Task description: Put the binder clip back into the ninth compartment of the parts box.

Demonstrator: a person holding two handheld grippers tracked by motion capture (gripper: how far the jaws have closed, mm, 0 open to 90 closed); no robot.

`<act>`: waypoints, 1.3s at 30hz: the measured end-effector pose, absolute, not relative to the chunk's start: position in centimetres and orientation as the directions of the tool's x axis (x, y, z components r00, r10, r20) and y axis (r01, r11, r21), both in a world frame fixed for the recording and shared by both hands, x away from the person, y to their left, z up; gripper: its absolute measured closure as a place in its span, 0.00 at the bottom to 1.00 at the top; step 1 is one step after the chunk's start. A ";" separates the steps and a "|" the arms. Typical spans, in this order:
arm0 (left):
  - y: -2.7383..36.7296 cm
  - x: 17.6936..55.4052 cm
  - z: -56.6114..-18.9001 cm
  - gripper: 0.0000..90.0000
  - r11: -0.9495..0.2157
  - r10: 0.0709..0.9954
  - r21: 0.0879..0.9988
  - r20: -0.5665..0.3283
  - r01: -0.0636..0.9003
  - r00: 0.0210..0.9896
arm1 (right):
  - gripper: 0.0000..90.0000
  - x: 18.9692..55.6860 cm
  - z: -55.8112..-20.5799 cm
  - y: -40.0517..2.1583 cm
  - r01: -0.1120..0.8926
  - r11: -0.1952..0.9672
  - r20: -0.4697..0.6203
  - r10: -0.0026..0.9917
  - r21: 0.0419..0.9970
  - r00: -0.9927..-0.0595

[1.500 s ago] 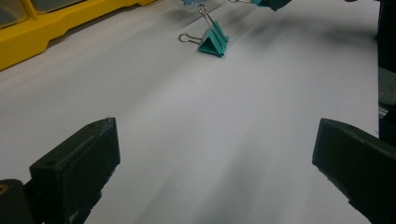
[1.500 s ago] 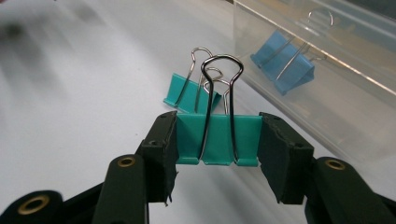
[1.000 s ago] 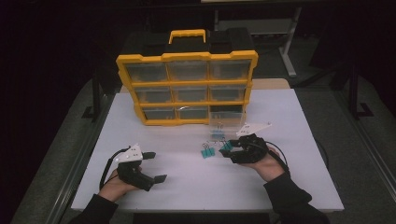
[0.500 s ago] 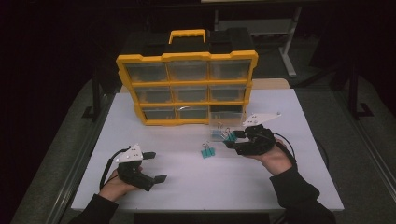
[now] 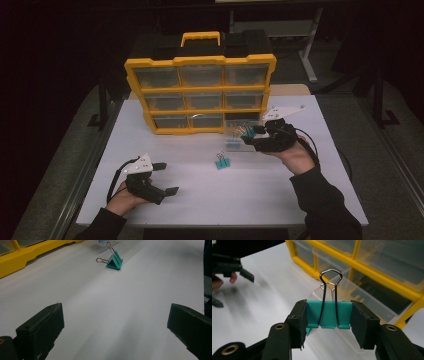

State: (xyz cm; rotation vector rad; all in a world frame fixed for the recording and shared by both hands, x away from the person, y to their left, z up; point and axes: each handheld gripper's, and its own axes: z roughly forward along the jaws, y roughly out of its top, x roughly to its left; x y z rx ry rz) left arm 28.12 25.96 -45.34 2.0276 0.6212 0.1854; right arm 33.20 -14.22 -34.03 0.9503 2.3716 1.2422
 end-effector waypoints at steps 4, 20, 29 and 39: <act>26.0 28.2 -45.3 0.01 -0.400 0.500 0.846 -0.122 0.353 0.857 | 0.54 34.0 -33.5 -14.4 0.416 0.397 0.032 0.691 0.818 -0.722; 26.0 28.1 -45.3 0.01 -0.398 0.501 0.848 -0.120 0.351 0.857 | 0.54 37.5 -35.2 -14.8 0.490 0.392 0.046 0.742 0.779 -0.668; 26.0 28.1 -45.3 0.01 -0.401 0.501 0.846 -0.120 0.353 0.857 | 0.54 38.3 -36.3 -15.1 0.521 0.400 0.062 0.746 0.754 -0.663; 26.0 28.1 -45.3 0.01 -0.400 0.501 0.847 -0.118 0.350 0.858 | 0.48 38.4 -36.8 -15.1 0.523 0.410 0.067 0.736 0.748 -0.673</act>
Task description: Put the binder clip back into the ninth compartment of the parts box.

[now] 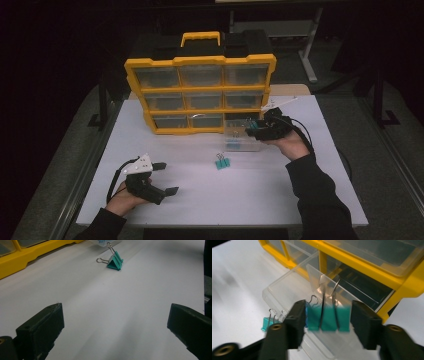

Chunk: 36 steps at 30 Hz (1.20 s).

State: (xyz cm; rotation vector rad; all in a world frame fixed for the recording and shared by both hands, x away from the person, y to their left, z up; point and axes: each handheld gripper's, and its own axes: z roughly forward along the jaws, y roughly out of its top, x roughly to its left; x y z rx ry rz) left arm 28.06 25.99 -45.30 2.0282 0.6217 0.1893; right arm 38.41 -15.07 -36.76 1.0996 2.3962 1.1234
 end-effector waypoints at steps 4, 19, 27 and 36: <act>26.0 28.1 -45.3 0.01 -0.400 0.500 0.847 -0.120 0.351 0.857 | 0.43 38.3 -36.5 -15.2 0.522 0.392 0.080 0.738 0.758 -0.670; 26.0 28.1 -45.3 0.01 -0.401 0.499 0.846 -0.118 0.350 0.858 | 0.36 36.4 -35.3 -15.1 0.489 0.367 0.110 0.701 0.791 -0.705; 25.9 28.0 -45.3 0.01 -0.407 0.496 0.845 -0.114 0.346 0.861 | 0.36 34.9 -35.5 -15.0 0.486 0.374 0.122 0.681 0.790 -0.722; 26.0 28.0 -45.3 0.01 -0.398 0.499 0.848 -0.120 0.350 0.858 | 0.36 33.2 -36.1 -15.4 0.481 0.371 0.131 0.668 0.794 -0.732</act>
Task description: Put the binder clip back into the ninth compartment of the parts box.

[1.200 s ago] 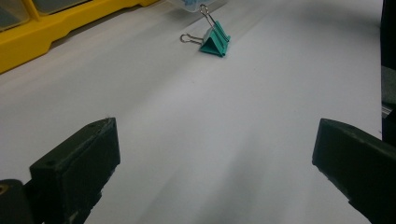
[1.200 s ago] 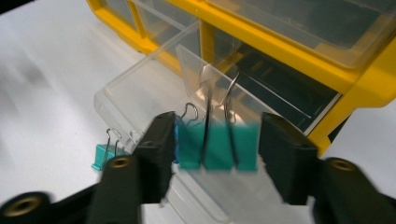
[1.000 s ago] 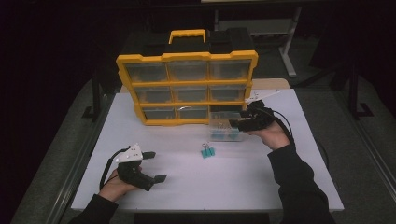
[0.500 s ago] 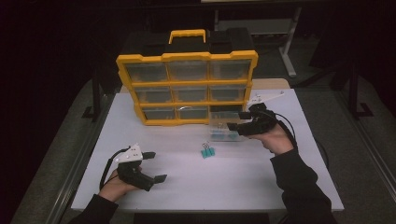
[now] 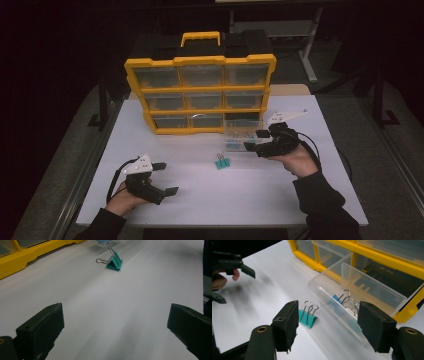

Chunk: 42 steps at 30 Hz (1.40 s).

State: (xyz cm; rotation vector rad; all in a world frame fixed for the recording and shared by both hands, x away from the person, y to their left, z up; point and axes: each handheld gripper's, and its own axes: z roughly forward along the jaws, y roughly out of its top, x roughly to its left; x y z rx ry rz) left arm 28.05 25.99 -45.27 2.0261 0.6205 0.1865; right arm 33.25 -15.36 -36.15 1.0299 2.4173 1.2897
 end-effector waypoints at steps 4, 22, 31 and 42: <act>26.0 28.1 -45.3 0.01 -0.398 0.500 0.848 -0.119 0.350 0.858 | 0.36 32.5 -36.7 -15.5 0.479 0.377 0.136 0.656 0.793 -0.742; 25.9 28.0 -45.3 0.01 -0.398 0.498 0.846 -0.125 0.354 0.858 | 0.36 31.4 -41.1 -14.5 0.497 0.421 0.175 0.603 0.759 -0.778; 25.9 28.0 -45.3 0.01 -0.399 0.498 0.846 -0.124 0.353 0.859 | 0.39 31.6 -42.2 -13.4 0.492 0.424 0.179 0.592 0.760 -0.786; 25.8 27.9 -45.3 0.01 -0.400 0.492 0.848 -0.121 0.348 0.862 | 0.58 32.3 -42.8 -12.2 0.493 0.419 0.189 0.585 0.763 -0.789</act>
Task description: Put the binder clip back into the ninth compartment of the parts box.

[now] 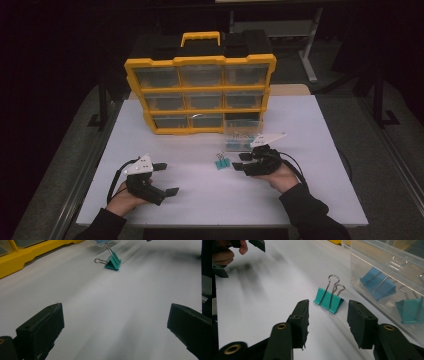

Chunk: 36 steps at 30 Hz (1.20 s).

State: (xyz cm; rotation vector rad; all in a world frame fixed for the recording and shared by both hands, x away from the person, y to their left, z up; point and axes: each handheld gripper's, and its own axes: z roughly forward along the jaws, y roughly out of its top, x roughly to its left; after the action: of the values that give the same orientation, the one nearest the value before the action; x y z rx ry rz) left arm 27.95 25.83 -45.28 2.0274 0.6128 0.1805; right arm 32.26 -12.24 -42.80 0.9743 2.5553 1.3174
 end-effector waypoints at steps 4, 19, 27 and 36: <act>25.8 27.9 -45.3 0.01 -0.400 0.491 0.848 -0.122 0.347 0.863 | 0.62 32.4 -42.9 -11.7 0.491 0.426 0.181 0.586 0.760 -0.790; 25.8 27.9 -45.3 0.01 -0.397 0.488 0.849 -0.126 0.348 0.864 | 0.66 33.5 -43.5 -9.9 0.484 0.432 0.166 0.591 0.761 -0.789; 25.8 27.9 -45.2 0.01 -0.396 0.488 0.850 -0.125 0.347 0.864 | 0.66 33.9 -44.0 -8.6 0.484 0.442 0.158 0.593 0.755 -0.789; 25.8 27.9 -45.2 0.01 -0.394 0.489 0.852 -0.123 0.345 0.864 | 0.66 34.4 -44.1 -7.8 0.484 0.440 0.139 0.615 0.756 -0.776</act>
State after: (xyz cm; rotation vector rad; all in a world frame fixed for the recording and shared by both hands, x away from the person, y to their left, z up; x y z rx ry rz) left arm 27.89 25.84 -45.20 2.0195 0.6084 0.1784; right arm 34.40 -7.77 -44.09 0.9738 2.5295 1.2489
